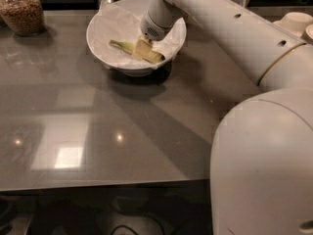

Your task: Pick banana from white bowl

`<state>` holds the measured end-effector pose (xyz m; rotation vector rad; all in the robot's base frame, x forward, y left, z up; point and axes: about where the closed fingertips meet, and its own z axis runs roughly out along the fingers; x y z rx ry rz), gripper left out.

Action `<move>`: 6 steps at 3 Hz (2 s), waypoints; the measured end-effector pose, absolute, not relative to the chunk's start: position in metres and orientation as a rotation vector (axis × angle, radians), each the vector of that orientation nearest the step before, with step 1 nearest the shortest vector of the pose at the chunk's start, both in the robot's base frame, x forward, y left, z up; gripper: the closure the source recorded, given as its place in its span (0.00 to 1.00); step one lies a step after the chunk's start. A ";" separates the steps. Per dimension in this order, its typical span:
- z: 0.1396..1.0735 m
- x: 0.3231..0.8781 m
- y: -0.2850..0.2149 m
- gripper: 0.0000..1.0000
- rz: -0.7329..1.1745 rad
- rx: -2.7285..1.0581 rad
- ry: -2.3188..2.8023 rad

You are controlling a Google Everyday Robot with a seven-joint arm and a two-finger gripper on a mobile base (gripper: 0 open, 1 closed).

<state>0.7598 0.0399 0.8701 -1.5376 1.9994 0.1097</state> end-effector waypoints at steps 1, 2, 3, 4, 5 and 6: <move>0.855 0.769 0.036 0.46 0.094 -1.537 2.038; 0.844 0.777 0.031 0.46 0.077 -1.533 2.069; 0.835 0.782 0.025 0.53 0.062 -1.530 2.096; 0.833 0.783 0.023 0.72 0.058 -1.529 2.101; 0.841 0.784 0.024 0.95 0.054 -1.534 2.080; 0.857 0.781 0.030 1.00 0.057 -1.544 2.040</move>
Offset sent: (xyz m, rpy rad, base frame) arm 0.0275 -0.0177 -0.0305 -0.0633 0.0388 -0.0660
